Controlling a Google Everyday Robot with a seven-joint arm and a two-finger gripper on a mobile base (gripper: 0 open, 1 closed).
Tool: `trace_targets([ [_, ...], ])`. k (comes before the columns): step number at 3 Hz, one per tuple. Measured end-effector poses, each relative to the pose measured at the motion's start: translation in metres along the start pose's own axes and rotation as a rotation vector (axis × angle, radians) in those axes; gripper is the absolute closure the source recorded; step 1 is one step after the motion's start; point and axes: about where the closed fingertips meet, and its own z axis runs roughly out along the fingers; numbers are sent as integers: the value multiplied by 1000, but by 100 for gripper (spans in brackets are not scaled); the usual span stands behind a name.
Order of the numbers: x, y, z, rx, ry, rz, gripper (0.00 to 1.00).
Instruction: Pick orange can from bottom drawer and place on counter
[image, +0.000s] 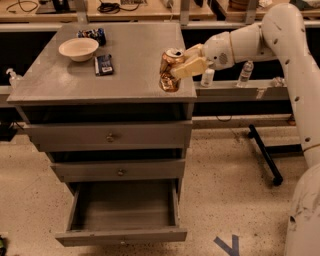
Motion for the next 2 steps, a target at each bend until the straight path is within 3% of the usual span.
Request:
trace_targets([
  [1,2,-21,18,48,28,30,100],
  [2,7,-46,35,121,6,89,85],
])
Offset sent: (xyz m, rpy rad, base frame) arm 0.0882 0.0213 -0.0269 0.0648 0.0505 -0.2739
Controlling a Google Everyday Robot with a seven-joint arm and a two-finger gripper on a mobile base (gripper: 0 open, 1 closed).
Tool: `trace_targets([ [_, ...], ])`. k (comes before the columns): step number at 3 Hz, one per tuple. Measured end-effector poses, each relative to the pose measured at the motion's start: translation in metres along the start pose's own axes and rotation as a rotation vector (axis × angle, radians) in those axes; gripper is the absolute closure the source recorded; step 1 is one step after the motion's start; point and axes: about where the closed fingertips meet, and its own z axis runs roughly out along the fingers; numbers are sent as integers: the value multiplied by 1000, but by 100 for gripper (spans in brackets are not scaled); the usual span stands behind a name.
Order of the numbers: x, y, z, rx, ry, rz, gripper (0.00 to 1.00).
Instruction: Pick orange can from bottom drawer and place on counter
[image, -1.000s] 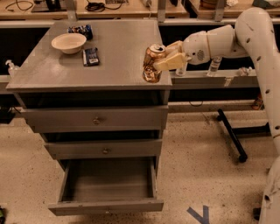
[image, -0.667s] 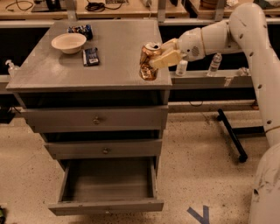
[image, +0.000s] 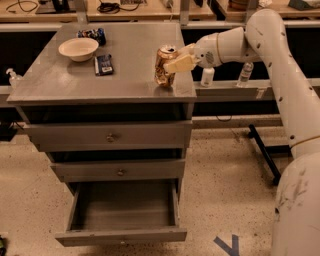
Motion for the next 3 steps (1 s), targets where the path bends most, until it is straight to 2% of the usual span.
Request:
trace_targets([
  [3,-1,2,11,-9,-4,2,15],
])
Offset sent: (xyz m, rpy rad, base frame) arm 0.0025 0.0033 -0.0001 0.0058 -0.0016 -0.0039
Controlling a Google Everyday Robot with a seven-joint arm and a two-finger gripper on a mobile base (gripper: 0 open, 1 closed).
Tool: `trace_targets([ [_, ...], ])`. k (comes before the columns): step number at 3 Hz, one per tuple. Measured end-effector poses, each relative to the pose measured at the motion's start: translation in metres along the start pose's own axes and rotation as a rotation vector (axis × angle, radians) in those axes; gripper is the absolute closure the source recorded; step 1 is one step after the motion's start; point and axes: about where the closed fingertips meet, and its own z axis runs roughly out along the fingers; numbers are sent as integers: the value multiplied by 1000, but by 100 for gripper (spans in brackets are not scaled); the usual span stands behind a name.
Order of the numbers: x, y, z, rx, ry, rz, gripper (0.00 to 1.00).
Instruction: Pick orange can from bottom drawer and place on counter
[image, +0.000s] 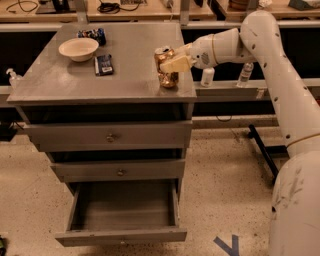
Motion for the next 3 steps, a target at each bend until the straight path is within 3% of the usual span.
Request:
trace_targets([
  [1,0,1,4,-6,0,0,0],
  [2,-10,1,-10,-10,-68,-59,0],
  [3,-30,4,-45,29,-138,-181,0],
])
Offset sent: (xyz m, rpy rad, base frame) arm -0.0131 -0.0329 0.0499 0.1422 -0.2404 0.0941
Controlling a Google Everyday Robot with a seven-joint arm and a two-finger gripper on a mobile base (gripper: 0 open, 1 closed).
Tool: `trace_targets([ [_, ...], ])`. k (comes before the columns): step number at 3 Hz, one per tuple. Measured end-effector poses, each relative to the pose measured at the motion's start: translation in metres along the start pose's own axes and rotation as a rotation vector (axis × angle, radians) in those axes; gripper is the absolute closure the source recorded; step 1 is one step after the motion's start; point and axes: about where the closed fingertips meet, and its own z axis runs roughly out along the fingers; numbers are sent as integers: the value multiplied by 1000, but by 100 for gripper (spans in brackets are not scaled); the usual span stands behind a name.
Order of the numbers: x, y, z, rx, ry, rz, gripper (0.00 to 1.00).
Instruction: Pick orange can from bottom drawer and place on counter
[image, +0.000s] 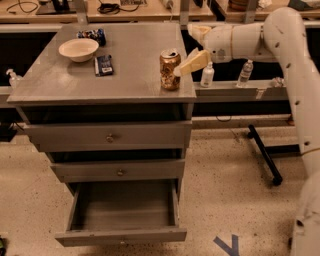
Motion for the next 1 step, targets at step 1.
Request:
trace_targets([
  [1,-25,1,-52,133,40,-124,0],
])
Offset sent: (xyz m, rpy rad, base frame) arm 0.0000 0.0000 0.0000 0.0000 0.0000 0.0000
